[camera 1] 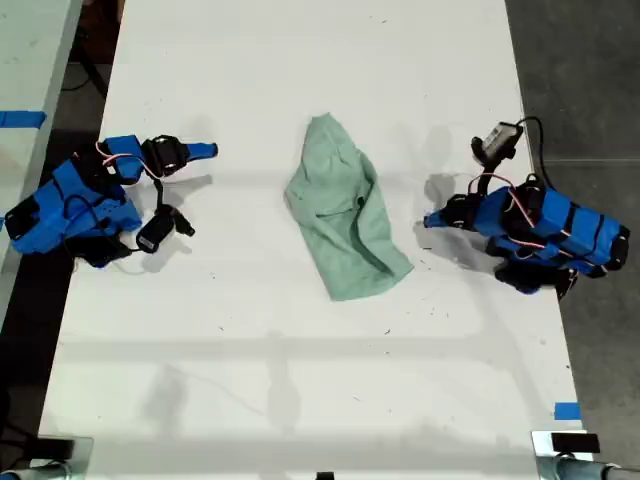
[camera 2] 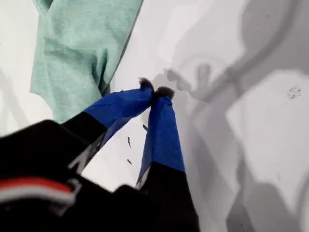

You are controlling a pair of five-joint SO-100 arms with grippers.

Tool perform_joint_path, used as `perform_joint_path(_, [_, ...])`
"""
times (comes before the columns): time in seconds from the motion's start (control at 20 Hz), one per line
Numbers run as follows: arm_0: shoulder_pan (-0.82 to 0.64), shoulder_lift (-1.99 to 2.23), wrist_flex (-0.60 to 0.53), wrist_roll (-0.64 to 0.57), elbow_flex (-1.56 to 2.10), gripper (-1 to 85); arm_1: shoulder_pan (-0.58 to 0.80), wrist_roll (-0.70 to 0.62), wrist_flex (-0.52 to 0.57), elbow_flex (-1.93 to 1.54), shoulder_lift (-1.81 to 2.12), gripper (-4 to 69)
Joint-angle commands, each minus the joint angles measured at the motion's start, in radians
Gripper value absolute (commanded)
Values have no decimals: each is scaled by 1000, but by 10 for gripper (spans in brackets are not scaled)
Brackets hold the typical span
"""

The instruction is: Fold t shirt

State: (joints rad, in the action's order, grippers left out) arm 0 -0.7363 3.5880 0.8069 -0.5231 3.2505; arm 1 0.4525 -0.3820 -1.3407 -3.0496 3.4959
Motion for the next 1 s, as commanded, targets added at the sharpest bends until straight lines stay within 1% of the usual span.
perform_joint_path(0.0, [-41,9,35,77,37,-3,9,5,-3,-54,11,21])
perform_joint_path(0.6, [-11,9,44,118,38,-3,-14,17,-3,-54,11,21])
perform_joint_path(0.95, [-25,9,44,124,38,-3,2,6,-3,-54,11,21])
